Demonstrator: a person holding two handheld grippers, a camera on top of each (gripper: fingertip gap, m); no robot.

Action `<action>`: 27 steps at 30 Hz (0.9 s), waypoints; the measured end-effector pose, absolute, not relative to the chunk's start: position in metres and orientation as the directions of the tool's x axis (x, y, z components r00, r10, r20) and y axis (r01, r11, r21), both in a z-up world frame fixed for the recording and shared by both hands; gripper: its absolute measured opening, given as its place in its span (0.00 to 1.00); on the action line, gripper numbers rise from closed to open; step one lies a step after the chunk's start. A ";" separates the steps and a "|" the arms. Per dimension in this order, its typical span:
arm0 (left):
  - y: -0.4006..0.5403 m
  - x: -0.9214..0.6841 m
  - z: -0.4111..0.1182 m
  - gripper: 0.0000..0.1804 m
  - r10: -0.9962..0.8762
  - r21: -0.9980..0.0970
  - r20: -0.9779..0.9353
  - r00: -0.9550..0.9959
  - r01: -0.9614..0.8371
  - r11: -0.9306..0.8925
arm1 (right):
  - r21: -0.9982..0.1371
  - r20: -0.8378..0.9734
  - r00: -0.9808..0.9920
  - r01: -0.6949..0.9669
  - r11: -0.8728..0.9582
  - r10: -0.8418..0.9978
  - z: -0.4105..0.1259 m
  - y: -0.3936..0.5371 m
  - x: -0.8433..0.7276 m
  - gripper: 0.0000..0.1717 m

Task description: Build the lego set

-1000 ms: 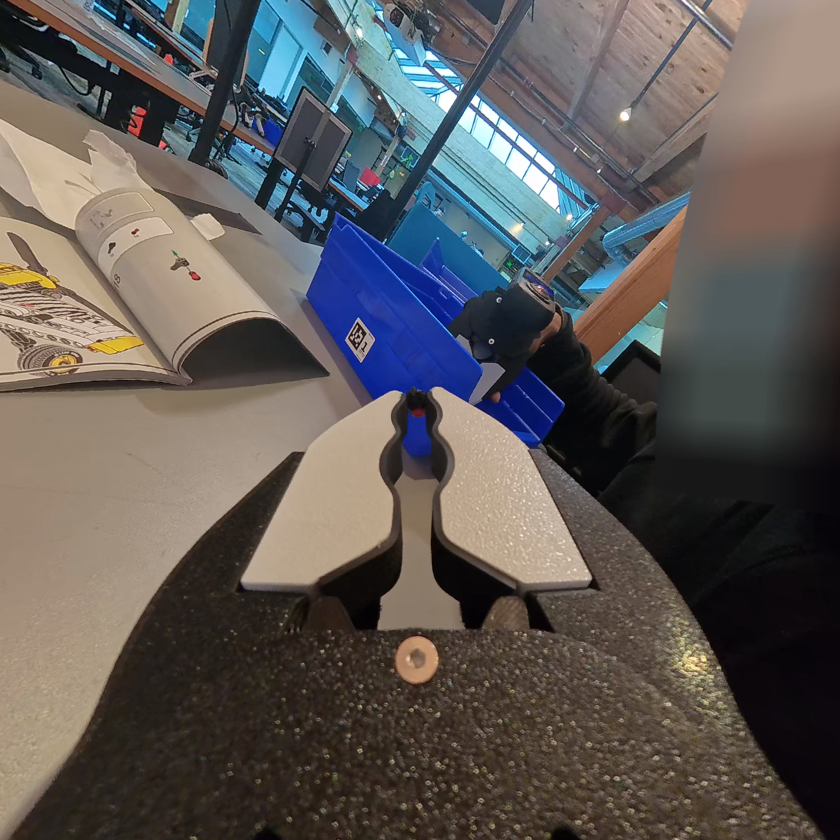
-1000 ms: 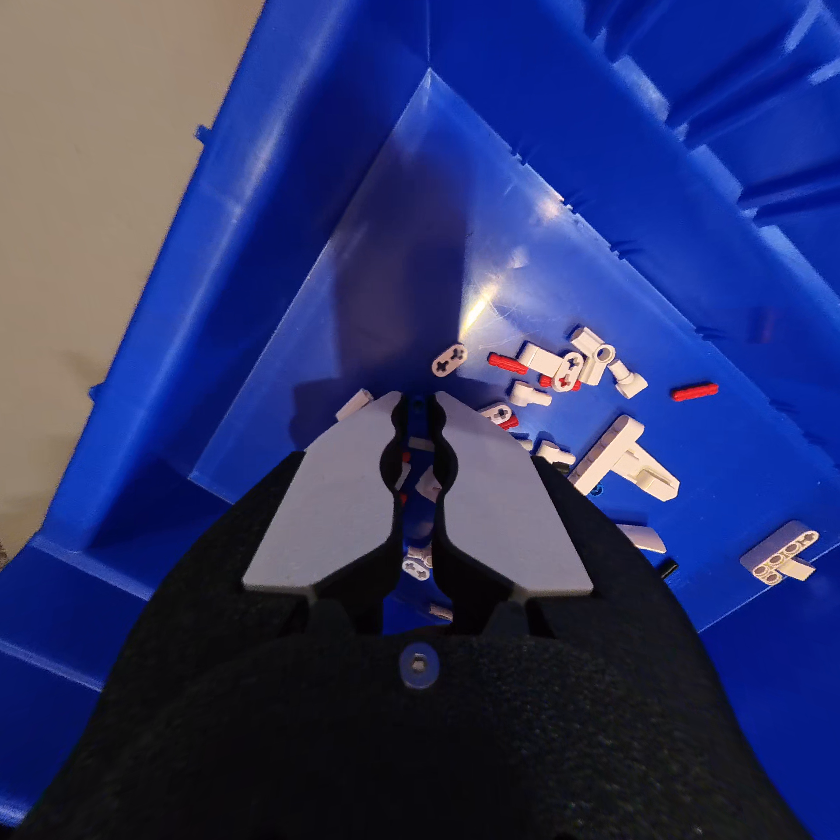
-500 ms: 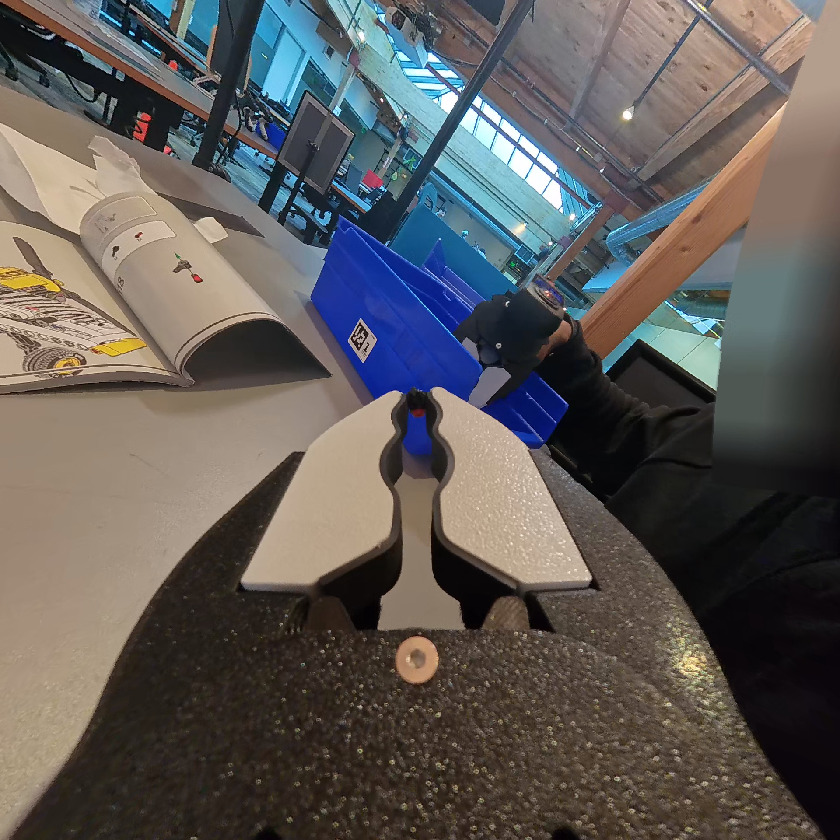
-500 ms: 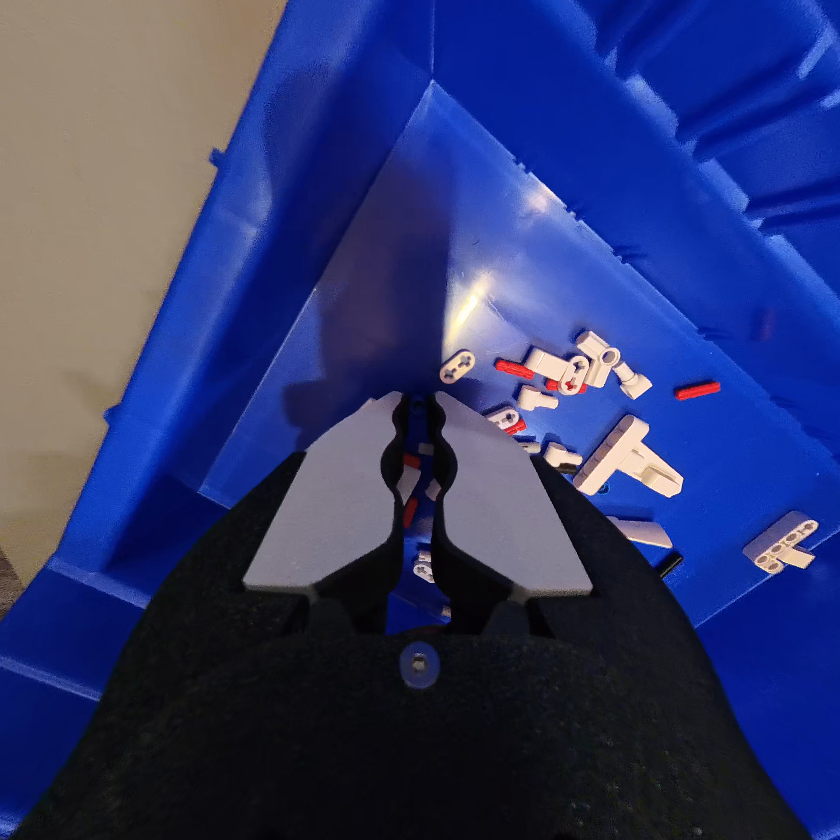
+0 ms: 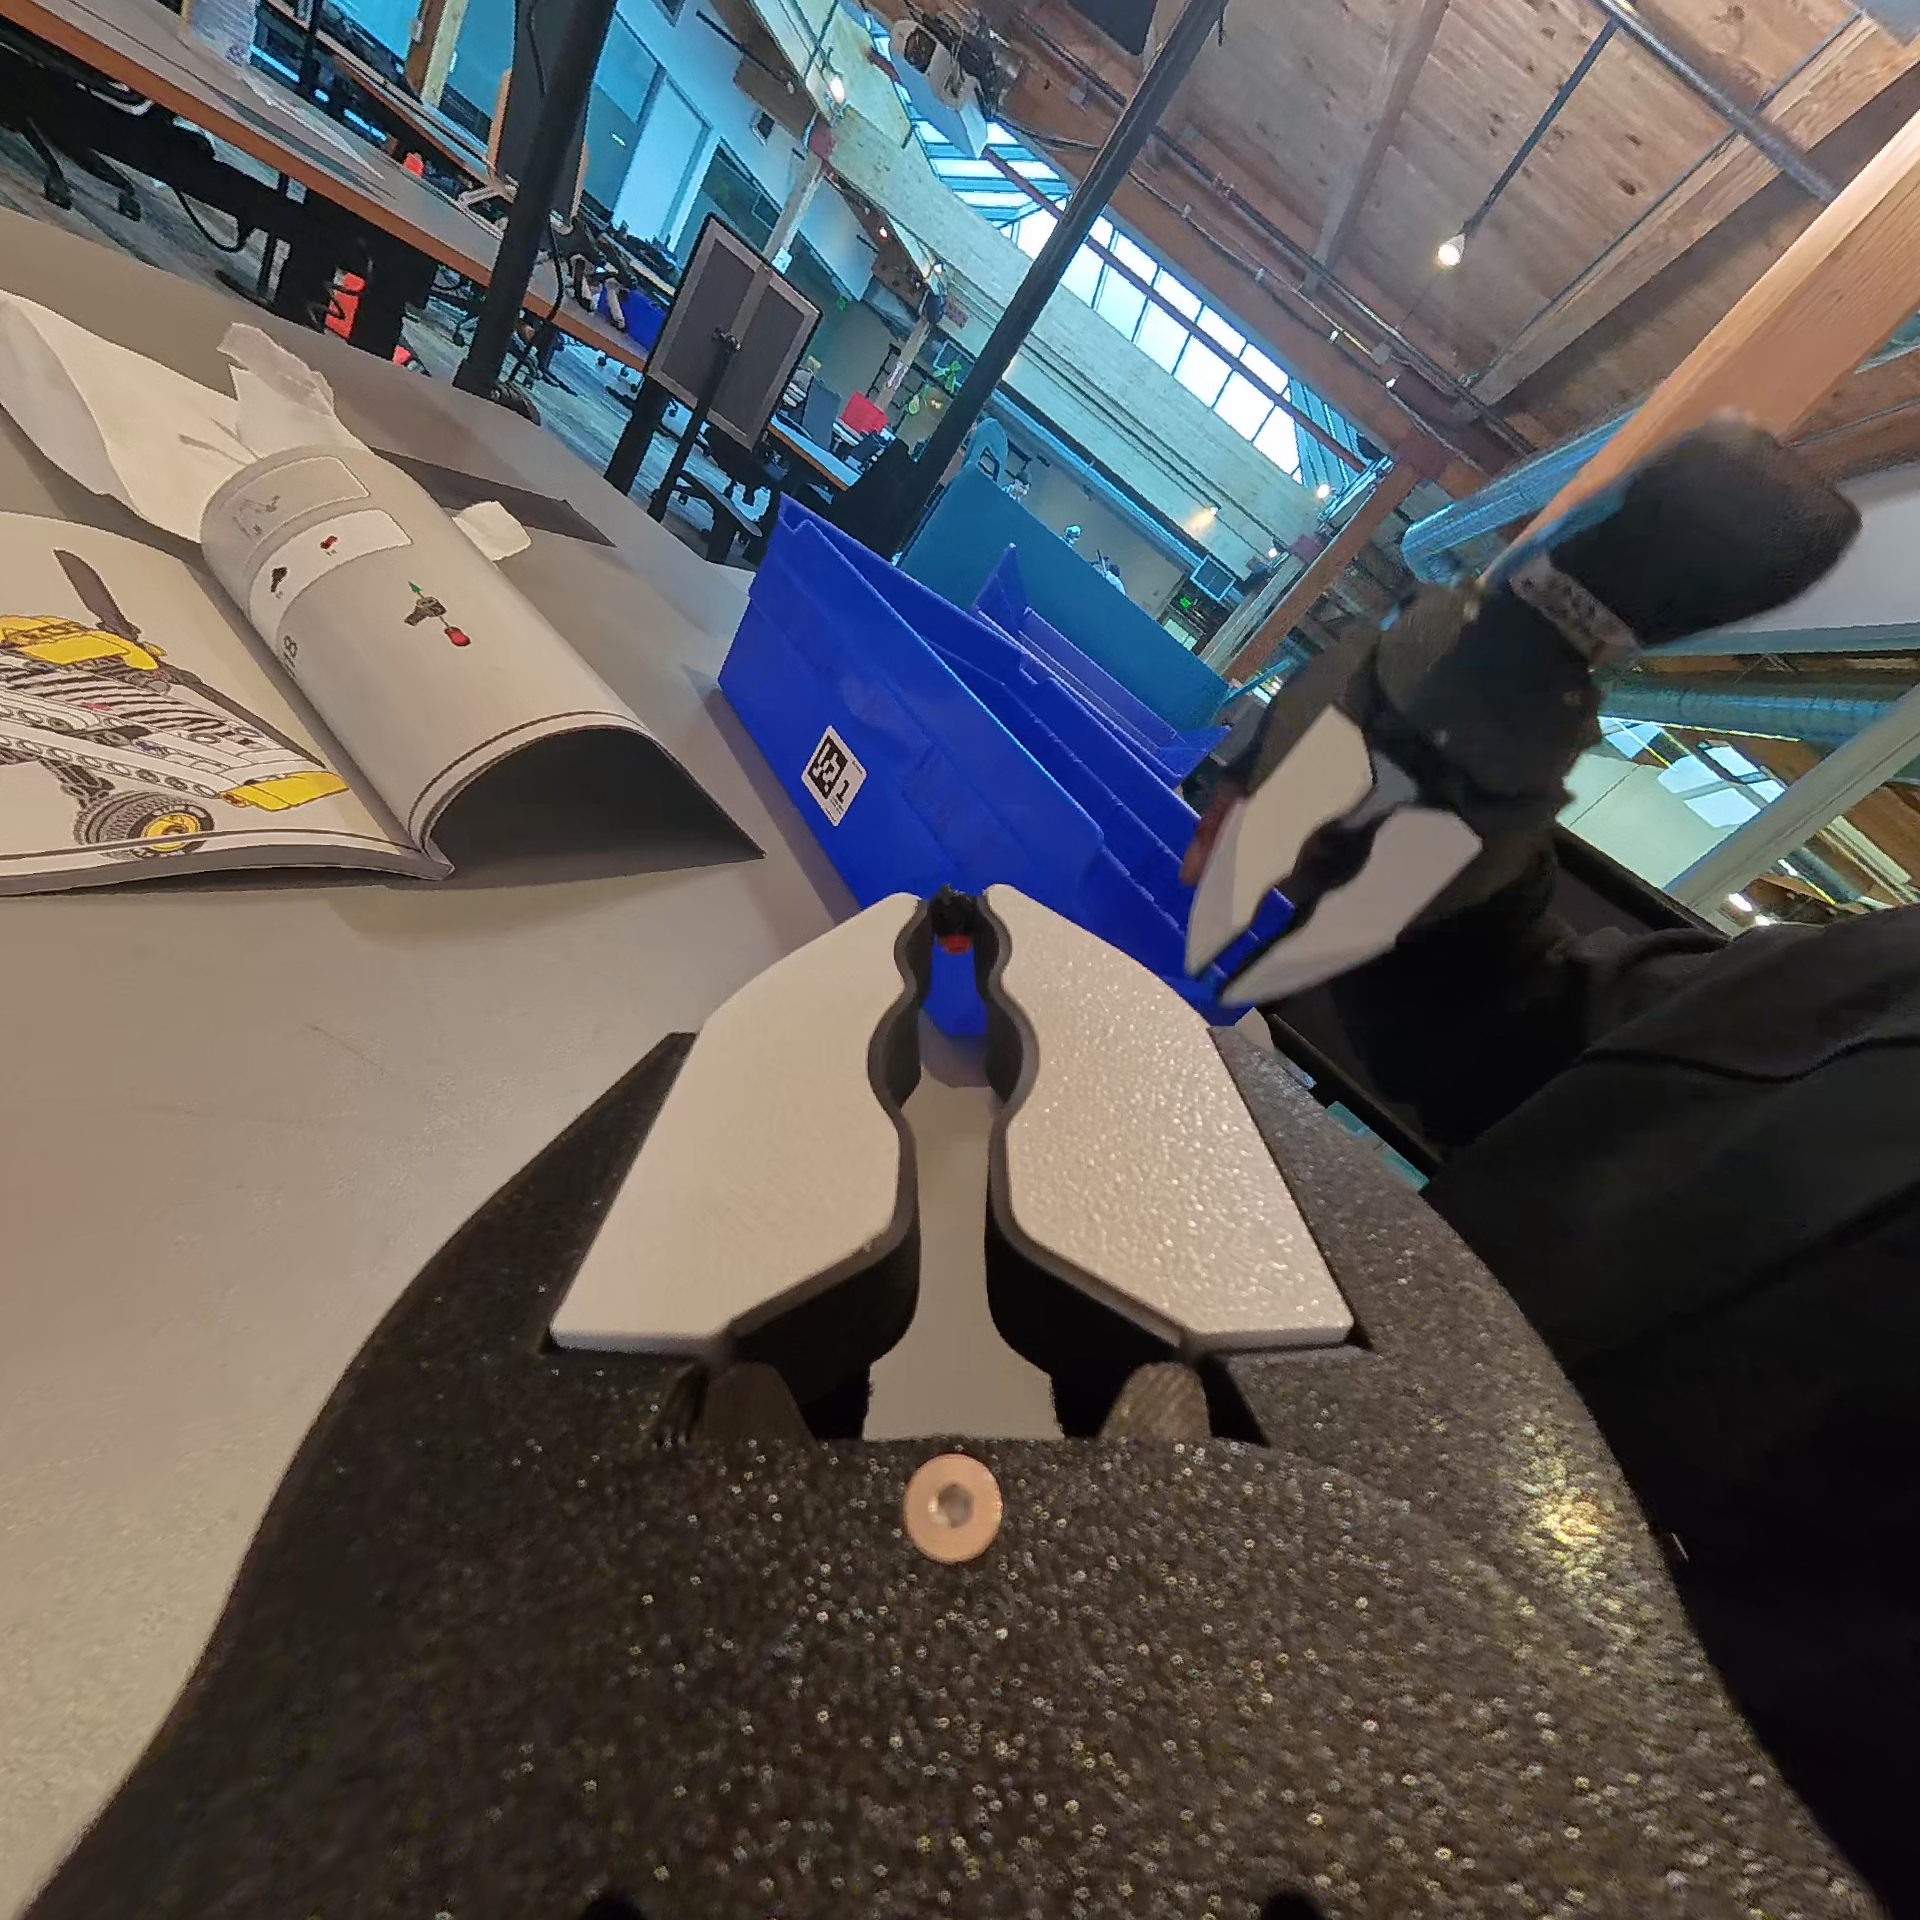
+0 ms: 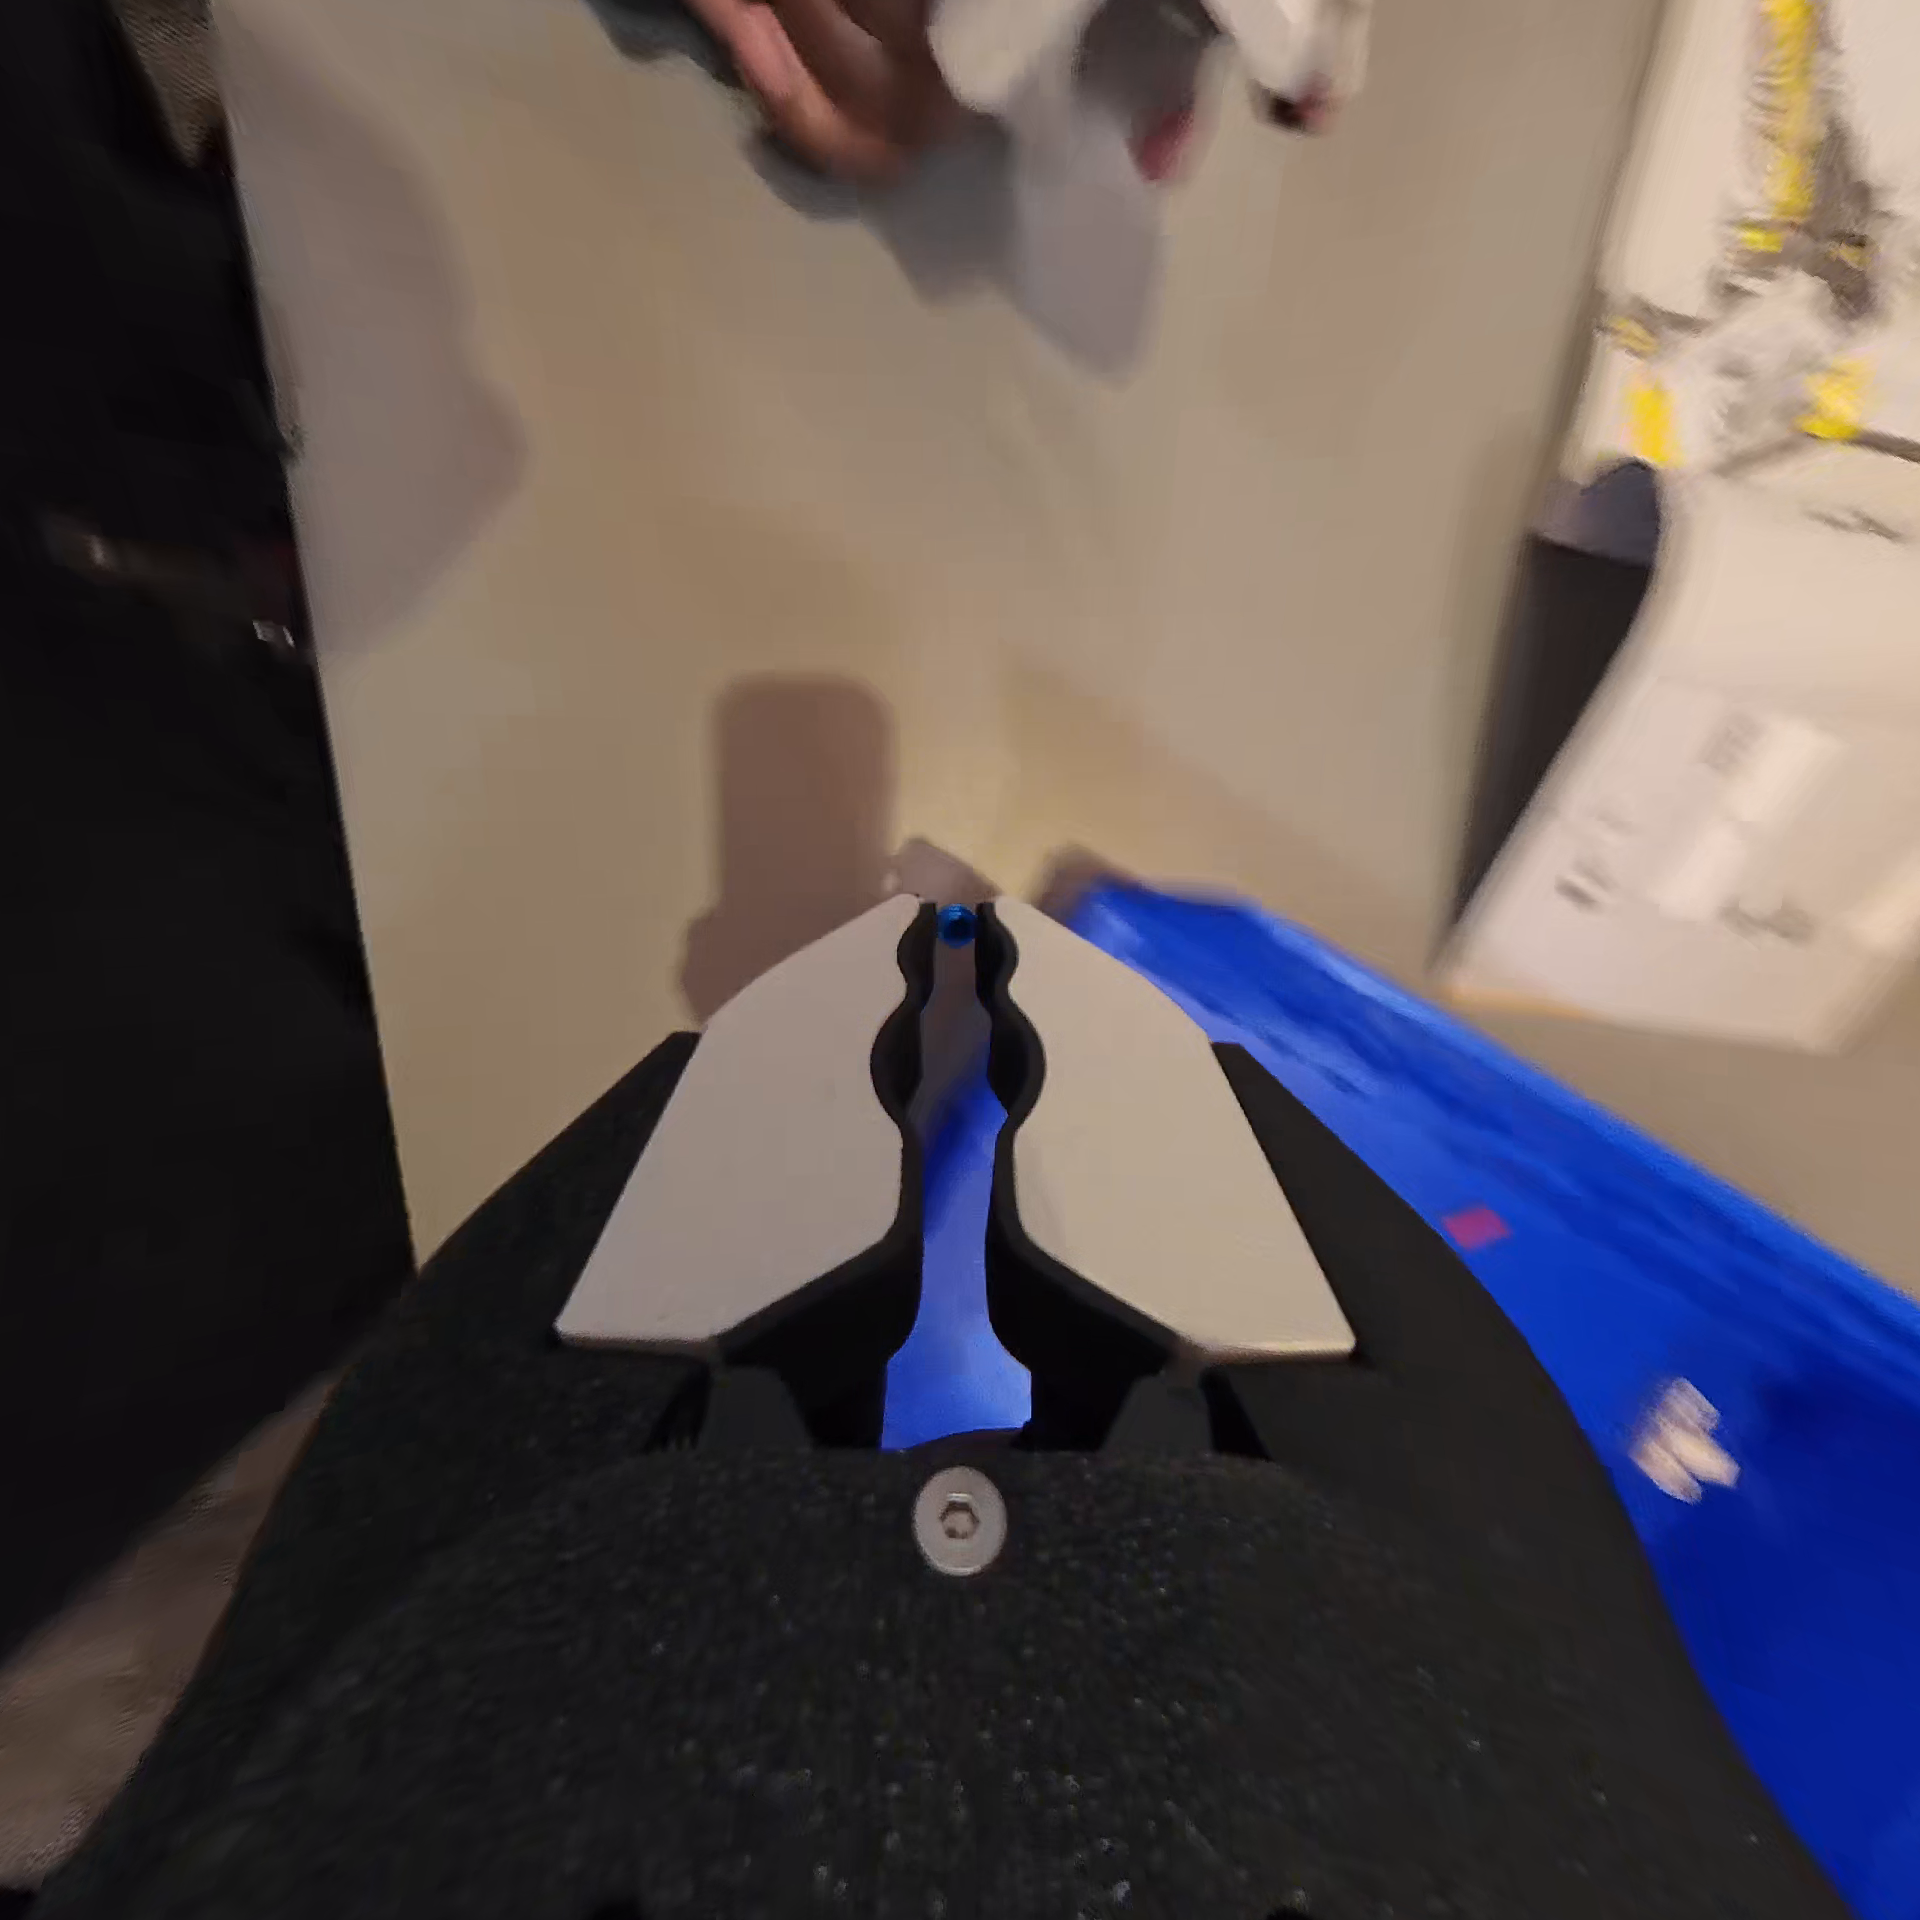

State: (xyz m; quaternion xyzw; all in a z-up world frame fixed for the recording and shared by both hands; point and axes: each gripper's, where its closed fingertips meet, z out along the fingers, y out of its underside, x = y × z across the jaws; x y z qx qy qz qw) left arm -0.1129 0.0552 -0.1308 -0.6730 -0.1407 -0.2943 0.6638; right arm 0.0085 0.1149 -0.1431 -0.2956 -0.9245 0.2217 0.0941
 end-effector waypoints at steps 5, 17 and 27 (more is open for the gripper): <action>0.054 -0.113 -0.131 0.04 -0.194 -0.815 0.578 0.793 0.575 -0.074 | -0.405 -0.003 -0.835 0.505 0.763 0.551 -0.198 0.063 0.009 0.04; 0.054 -0.113 -0.131 0.04 -0.188 -0.822 0.568 0.801 0.565 -0.074 | -0.387 0.025 -0.809 0.534 0.752 0.588 -0.233 0.053 -0.005 0.06; 0.054 -0.113 -0.131 0.04 -0.196 -0.815 0.577 0.793 0.574 -0.076 | -0.551 -0.069 -0.788 0.541 0.635 0.612 -0.179 0.079 0.012 0.18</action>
